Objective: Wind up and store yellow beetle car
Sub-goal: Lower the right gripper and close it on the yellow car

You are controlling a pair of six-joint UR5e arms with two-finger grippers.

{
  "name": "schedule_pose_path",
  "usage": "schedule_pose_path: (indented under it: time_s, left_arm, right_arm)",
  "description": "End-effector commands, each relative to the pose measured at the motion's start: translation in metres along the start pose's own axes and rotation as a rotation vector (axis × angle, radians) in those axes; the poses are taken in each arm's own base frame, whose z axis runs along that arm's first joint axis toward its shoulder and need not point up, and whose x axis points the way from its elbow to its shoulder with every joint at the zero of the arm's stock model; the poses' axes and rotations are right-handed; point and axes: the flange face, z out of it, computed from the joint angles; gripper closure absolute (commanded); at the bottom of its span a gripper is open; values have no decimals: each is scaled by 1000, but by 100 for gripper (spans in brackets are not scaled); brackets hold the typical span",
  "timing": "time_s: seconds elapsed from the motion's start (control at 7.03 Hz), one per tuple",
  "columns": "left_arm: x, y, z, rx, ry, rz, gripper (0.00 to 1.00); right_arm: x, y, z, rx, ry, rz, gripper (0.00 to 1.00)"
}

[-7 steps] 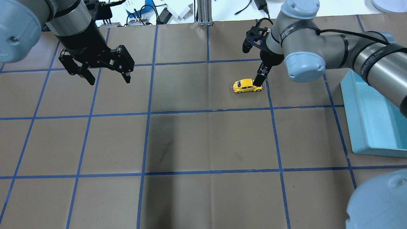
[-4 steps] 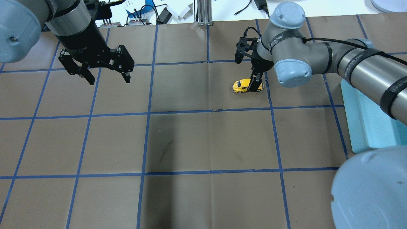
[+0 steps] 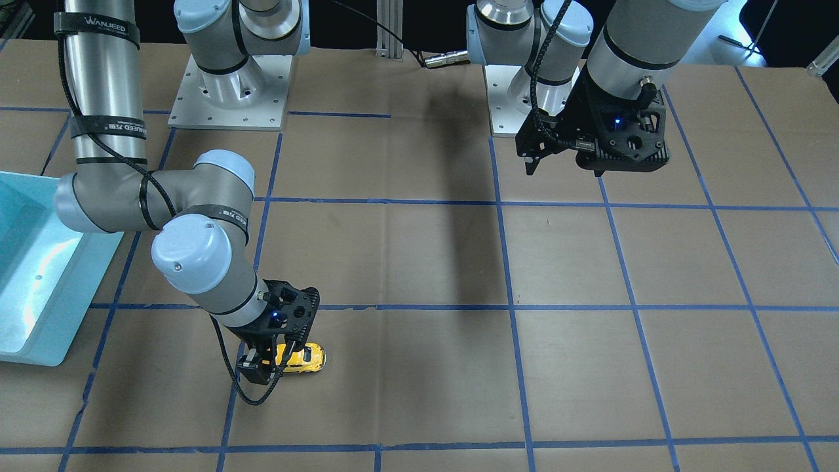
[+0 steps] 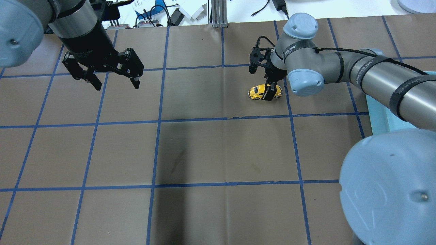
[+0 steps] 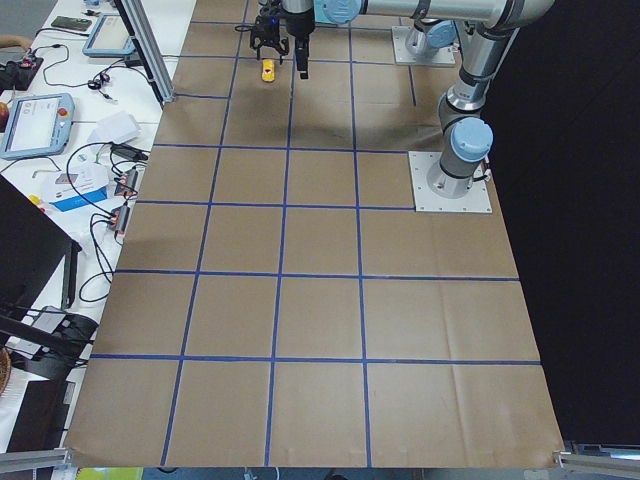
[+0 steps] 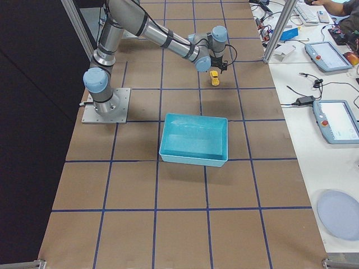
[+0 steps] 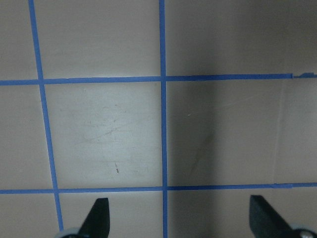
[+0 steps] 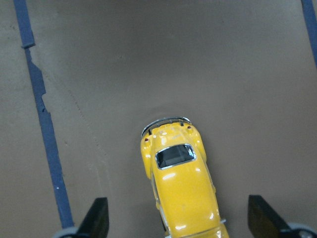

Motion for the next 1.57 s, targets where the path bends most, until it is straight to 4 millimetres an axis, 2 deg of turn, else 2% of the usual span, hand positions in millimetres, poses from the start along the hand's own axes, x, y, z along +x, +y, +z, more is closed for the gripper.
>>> schedule_pose_path:
  time_s: [0.0, 0.57, 0.71, 0.85, 1.0, 1.14, 1.28, 1.42]
  left_arm:
    - [0, 0, 0, -1, 0, 0, 0]
    - [-1, 0, 0, 1, 0, -1, 0]
    - [0, 1, 0, 1, 0, 0, 0]
    - [0, 1, 0, 1, 0, 0, 0]
    - [0, 1, 0, 1, 0, 0, 0]
    - [-1, 0, 0, 1, 0, -1, 0]
    - [-1, 0, 0, 1, 0, -3, 0]
    - [-2, 0, 0, 1, 0, -3, 0]
  right_arm:
    - [2, 1, 6, 2, 9, -16, 0]
    - [-2, 5, 21, -3, -18, -3, 1]
    - [-2, 5, 21, -3, -18, -3, 13]
    - [-2, 5, 20, -4, -14, 0, 49]
    - [-2, 5, 21, -4, -17, 0, 67]
    - [0, 4, 17, -6, -11, 2, 74]
    - [3, 3, 9, -2, 4, 24, 74]
    - [7, 1, -8, 2, 35, 75, 74]
